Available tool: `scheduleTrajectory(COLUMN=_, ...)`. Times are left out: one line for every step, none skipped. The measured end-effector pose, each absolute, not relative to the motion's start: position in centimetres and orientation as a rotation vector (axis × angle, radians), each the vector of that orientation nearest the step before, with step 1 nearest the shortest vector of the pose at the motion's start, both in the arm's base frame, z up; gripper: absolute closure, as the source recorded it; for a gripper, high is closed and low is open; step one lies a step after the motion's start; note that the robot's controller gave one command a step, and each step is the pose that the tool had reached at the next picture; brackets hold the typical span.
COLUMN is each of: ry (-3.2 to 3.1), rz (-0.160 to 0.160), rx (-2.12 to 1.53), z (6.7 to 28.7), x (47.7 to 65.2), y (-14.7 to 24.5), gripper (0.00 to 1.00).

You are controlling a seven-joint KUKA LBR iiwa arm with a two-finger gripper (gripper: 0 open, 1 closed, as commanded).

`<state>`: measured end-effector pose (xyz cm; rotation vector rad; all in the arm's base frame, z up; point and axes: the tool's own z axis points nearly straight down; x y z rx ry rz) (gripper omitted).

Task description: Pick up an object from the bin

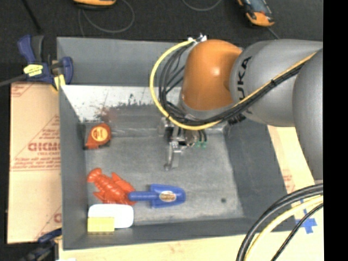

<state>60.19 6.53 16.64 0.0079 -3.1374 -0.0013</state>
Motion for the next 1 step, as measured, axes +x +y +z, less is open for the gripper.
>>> scheduleTrajectory(ry=-3.144, rz=-0.002, rx=0.006, z=17.11, x=60.28, y=6.51, gripper=0.0)
